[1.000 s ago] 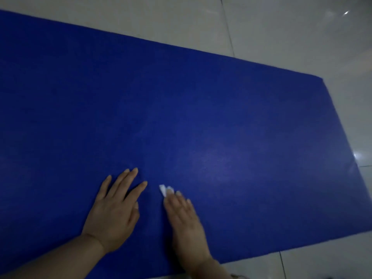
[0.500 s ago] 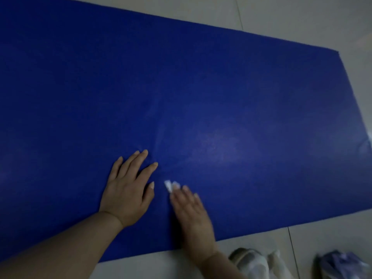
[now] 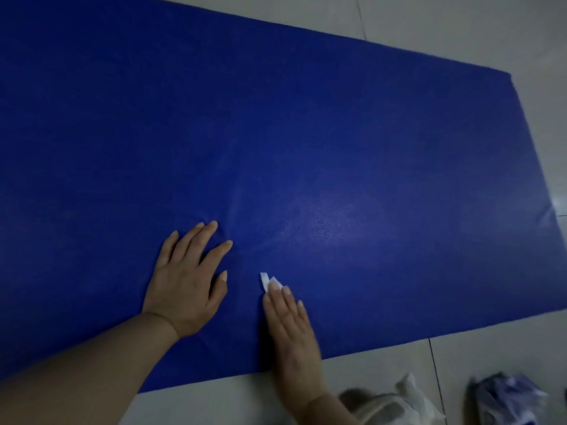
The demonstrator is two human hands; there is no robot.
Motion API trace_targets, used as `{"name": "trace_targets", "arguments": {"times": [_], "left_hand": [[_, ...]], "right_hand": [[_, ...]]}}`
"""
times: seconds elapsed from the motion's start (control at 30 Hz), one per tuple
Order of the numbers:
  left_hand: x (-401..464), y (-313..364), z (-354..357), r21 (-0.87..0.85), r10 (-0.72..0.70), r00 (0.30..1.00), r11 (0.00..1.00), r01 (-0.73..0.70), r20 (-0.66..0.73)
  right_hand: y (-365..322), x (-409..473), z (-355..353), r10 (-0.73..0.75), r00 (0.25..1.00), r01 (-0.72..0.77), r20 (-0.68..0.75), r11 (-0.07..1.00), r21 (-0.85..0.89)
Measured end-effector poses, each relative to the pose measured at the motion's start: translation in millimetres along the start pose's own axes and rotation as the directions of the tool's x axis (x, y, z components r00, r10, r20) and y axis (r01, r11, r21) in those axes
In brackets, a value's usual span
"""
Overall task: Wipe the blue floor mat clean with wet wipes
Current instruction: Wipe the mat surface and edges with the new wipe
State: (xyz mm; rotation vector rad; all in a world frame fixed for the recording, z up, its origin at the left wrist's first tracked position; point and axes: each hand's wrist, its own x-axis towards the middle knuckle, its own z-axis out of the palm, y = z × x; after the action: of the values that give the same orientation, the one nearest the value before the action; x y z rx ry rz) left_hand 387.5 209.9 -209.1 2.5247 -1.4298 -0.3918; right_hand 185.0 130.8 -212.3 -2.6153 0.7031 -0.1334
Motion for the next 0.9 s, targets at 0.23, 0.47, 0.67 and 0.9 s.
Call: {"name": "trace_targets", "arguments": {"times": [0.23,0.47,0.67,0.9], "left_hand": [[0,-1,2,0.009,0.008,0.999,1.0,-0.007,-0.038],[1,1,0,0.008,0.005,1.0,1.0,-0.005,-0.016],[1,0,1,0.004,0.011,1.0,1.0,-0.011,-0.027],[1,1,-2,0.012,0.016,1.0,1.0,-0.016,-0.016]], "right_hand": [[85,16,-42,0.576,0.779,-0.598,-0.248,0.802,-0.014],[21,7,-9,0.091,0.995,-0.093,-0.04,0.995,-0.025],[66,19,-31,0.547,0.8,-0.564,-0.246,0.826,0.003],[-15,-4,7,-0.014,1.0,0.014,-0.001,1.0,-0.013]]}}
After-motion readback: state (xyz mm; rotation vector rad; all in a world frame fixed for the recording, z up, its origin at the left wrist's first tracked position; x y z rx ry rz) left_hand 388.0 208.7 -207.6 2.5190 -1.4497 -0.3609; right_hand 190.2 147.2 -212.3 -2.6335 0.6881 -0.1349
